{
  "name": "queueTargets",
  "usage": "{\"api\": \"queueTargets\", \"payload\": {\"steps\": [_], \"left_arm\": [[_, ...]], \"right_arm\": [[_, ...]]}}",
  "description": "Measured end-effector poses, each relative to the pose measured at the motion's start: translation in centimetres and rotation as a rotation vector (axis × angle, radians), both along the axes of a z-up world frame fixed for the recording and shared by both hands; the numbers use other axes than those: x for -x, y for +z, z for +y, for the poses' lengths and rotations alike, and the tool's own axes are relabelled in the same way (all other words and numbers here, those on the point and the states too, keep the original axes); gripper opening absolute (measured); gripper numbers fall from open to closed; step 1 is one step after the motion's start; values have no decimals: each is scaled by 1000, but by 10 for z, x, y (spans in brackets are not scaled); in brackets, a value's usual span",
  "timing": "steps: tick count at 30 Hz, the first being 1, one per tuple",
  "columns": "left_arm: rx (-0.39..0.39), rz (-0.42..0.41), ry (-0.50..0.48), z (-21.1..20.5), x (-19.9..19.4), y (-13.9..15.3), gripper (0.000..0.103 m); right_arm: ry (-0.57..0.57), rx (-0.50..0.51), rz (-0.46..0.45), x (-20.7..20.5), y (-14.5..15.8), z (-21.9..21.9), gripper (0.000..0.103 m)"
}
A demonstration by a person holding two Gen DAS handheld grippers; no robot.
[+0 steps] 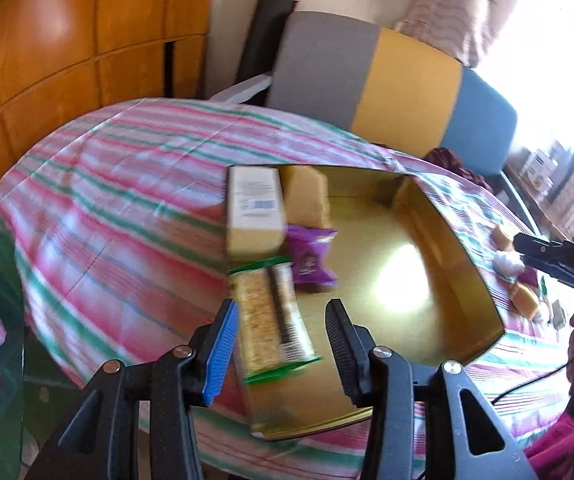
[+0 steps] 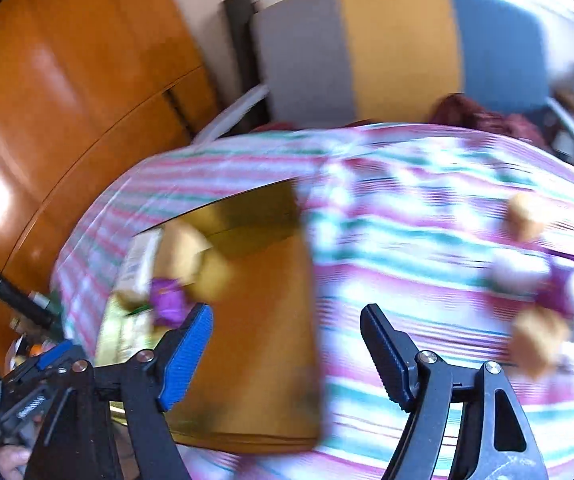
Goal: Organize objects
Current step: 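Move the left gripper back to the table and grasp another purple packet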
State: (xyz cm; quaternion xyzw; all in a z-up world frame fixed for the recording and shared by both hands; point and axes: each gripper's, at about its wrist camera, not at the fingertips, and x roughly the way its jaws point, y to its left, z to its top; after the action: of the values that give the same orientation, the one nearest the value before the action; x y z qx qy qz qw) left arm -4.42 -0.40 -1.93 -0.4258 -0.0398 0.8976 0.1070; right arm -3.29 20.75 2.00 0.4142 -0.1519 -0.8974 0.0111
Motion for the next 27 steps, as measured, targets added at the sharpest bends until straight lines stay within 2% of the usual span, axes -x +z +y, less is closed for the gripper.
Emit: {"api": "queueTargets", "payload": {"steps": [5,10,13,15,16,18,23,27], "left_arm": [[20,34,-108,43,-1,16,45],[43,54,-238,100,-2,27,45],[55,63,-332,142,-4,32,45],[49,64,-398,171,-6,34,45],[48,58,-428,187,-5,34,45],[35,43,-475,212,-3,33,45],[17,-6,-587,281,4,27,45],[24,-42,-639,325,11,18,45]], "right_arm": [[-216,-56,5,-40,6,97,78],[-552,-80,11,-89,-1,201,79],[-754,-35,10,-121,-23,250,79],[-870,54,-44,-136,-37,274,78],[-913,123,-13,-145,-37,283,77],[-952,141,27,-154,-33,291,77],[-967,211,45,-160,-33,298,77],[-1003,273,65,-168,-37,304,80]]}}
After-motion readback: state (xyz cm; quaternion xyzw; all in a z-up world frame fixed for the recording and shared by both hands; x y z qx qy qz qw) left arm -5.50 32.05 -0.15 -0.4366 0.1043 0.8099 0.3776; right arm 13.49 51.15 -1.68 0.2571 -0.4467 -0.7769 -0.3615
